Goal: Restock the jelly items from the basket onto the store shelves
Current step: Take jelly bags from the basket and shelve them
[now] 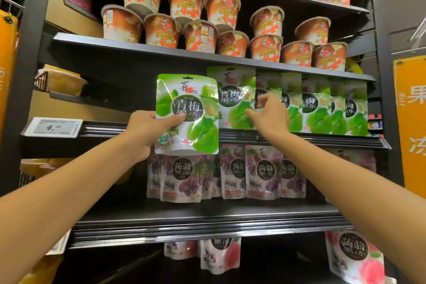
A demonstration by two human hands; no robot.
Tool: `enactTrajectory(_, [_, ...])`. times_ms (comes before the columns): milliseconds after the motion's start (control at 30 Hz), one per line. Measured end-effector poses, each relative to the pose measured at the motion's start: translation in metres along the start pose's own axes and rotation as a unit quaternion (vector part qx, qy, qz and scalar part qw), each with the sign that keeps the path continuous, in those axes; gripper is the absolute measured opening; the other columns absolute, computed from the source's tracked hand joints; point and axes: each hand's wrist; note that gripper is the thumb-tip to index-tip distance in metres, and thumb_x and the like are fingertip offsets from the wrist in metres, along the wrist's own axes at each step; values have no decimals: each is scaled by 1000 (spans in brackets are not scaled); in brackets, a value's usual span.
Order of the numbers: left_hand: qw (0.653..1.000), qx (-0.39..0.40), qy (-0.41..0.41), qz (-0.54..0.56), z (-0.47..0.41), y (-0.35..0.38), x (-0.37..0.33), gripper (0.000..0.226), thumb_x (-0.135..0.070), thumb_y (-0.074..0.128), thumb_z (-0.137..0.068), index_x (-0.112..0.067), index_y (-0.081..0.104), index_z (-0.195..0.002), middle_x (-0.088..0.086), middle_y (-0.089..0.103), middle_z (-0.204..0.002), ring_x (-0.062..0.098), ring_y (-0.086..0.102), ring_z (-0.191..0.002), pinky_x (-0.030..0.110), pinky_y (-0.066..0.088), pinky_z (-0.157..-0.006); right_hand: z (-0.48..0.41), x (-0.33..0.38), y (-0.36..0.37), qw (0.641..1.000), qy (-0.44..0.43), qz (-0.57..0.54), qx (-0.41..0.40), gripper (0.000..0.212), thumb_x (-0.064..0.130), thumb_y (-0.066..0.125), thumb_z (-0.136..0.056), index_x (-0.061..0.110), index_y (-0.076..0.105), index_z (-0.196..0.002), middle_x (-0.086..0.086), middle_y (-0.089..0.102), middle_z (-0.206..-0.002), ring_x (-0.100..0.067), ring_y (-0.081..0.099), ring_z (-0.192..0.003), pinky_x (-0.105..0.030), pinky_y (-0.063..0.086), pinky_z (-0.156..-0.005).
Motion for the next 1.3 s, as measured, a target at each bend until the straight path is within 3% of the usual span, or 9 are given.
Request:
enactTrajectory(67, [1000,-2,0,-11,-7,3,-3,30,-29,87,-69,-8,74,-86,4,77,-80,17,74,-72,28,59,-61,5,11,1,997,-31,-67,-24,26,35,64,-91,14,59,-106,-1,62,-97,-17,58,-89,-32,45,-75])
enactTrajectory(133, [1000,-6,0,-24,-13,9,-8,35,-33,88,-67,-8,72,-86,5,76,-84,21,72,-80,35,58,-73,12,28,2,982,-20,-168,89,37,46,56,-94,9,63,-101,3,62,-83,-9,60,-73,-25,43,-62])
enactTrajectory(267, [998,-29,13,-61,-26,22,-16,40,-39,88,-67,-13,58,-73,-6,59,-76,11,57,-70,24,42,-57,23,53,10,912,88,-276,290,37,46,70,-86,10,60,-91,4,67,-68,-8,66,-53,-24,56,-48])
enactTrajectory(367, [997,-29,17,-76,-38,25,-21,48,-49,80,-73,-9,65,-94,1,63,-94,21,60,-94,33,51,-82,14,62,16,901,134,-325,256,39,23,81,-80,-1,65,-106,-12,74,-95,-23,73,-78,-36,62,-69])
enactTrajectory(467, [982,-36,124,-136,-38,26,-21,46,-53,61,-89,-14,60,-115,-1,58,-108,16,53,-104,31,45,-85,-1,68,18,886,168,-370,225,48,13,82,-79,-5,58,-116,-19,71,-105,-29,72,-84,-35,62,-63])
enactTrajectory(600, [850,-18,387,-357,-23,29,-6,41,-43,47,-99,-24,52,-134,-2,49,-138,18,50,-123,35,40,-102,-20,72,24,910,158,-343,171,51,14,84,-76,-7,60,-115,-21,69,-107,-35,70,-94,-49,60,-81])
enactTrajectory(800, [747,20,394,-536,-19,38,29,48,-43,36,-101,-20,46,-143,1,45,-149,21,50,-129,39,38,-105,-14,69,46,945,100,-281,135,27,18,82,-79,8,68,-100,-9,72,-98,-25,69,-91,-38,58,-83])
enactTrajectory(1033, [732,11,390,-559,-19,34,45,51,-44,30,-102,-24,39,-148,-2,38,-154,14,39,-138,39,23,-118,-5,54,45,966,74,-215,122,51,30,78,-82,-3,62,-118,-8,67,-113,-24,63,-102,-35,51,-92])
enactTrajectory(1300, [727,5,399,-559,-9,32,46,47,-43,32,-102,-26,45,-144,-5,45,-150,14,42,-136,39,24,-117,11,42,35,991,7,-126,51,28,21,78,-83,3,68,-102,-11,73,-92,-22,68,-94,-33,52,-91])
Point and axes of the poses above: each hand's wrist, its own z-axis away from the middle knuckle, its own y-axis out of the palm, x = y × z
